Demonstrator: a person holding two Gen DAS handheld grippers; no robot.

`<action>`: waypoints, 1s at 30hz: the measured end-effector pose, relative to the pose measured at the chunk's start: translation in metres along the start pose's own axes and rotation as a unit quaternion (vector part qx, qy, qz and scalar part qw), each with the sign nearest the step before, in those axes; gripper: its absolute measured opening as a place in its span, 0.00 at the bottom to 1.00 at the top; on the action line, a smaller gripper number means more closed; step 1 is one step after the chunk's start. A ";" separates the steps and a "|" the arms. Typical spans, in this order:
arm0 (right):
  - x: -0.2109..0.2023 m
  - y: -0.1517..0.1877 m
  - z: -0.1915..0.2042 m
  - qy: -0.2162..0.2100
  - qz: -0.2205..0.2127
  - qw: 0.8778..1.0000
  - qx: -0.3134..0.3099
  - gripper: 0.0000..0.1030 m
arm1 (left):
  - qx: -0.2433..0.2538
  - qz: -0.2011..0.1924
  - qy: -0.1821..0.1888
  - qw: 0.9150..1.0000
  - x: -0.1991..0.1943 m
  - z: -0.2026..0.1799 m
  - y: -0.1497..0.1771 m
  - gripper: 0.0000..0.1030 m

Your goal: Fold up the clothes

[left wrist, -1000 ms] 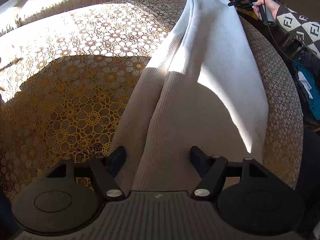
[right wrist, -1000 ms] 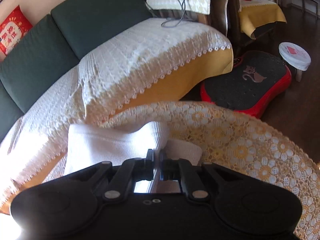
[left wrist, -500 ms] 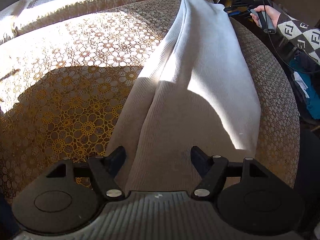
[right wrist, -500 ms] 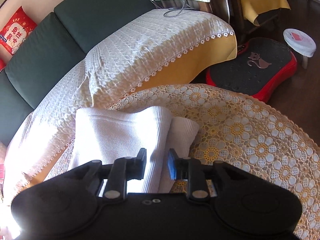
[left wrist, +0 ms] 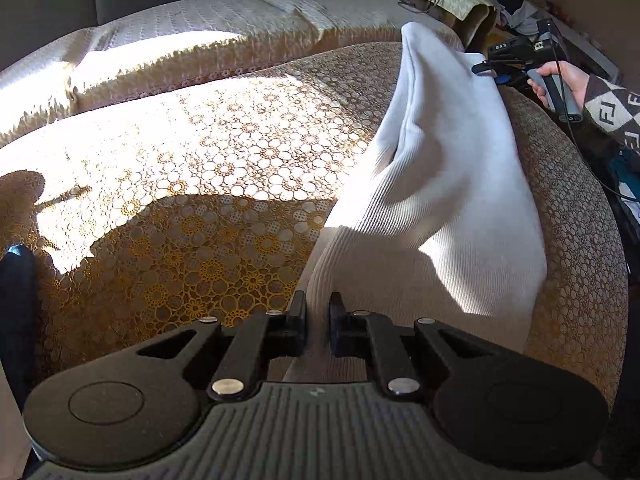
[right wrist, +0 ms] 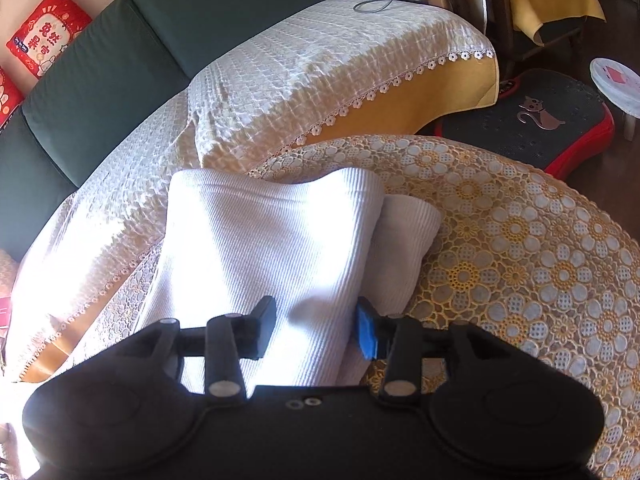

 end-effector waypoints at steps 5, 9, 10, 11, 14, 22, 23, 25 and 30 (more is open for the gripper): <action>0.003 0.002 0.004 0.008 -0.005 1.000 -0.010 1.00 | -0.026 0.002 -0.023 0.999 0.006 0.019 -0.005 0.12; -0.003 0.003 0.001 0.000 0.004 1.000 0.005 1.00 | -0.026 0.019 -0.060 0.998 0.002 0.018 -0.008 0.48; -0.005 0.004 -0.001 -0.005 0.007 1.000 0.010 1.00 | -0.020 0.022 -0.070 0.997 -0.002 0.015 -0.009 0.63; -0.008 0.005 -0.002 -0.009 0.010 1.000 0.012 1.00 | -0.012 0.023 -0.077 0.997 -0.006 0.013 -0.011 0.64; -0.021 0.016 -0.008 -0.024 0.029 0.999 0.002 1.00 | 0.004 0.010 -0.070 0.997 -0.022 -0.001 -0.018 0.64; -0.059 0.071 -0.008 -0.043 0.117 0.986 -0.109 1.00 | 0.074 -0.037 0.000 0.997 -0.029 -0.063 -0.055 0.65; -0.064 0.077 -0.007 -0.045 0.125 0.984 -0.119 1.00 | 0.077 -0.039 0.006 0.996 -0.024 -0.069 -0.059 0.65; -0.072 0.089 -0.005 -0.050 0.141 0.979 -0.138 1.00 | 0.076 -0.043 0.017 0.996 -0.013 -0.077 -0.067 0.65; -0.089 0.115 0.005 -0.063 0.160 0.968 -0.185 1.00 | 0.064 -0.050 0.025 0.996 0.013 -0.084 -0.077 0.65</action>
Point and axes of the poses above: each gripper's, at about its wrist camera, not at the fingertips, and x roughly the way its jaws point, z to its left, y to its underside, the point moved 1 cm from there along x, roughly the way its jaws point, and after that the axes turned 14 degrees about x, right-handed, at the moved point
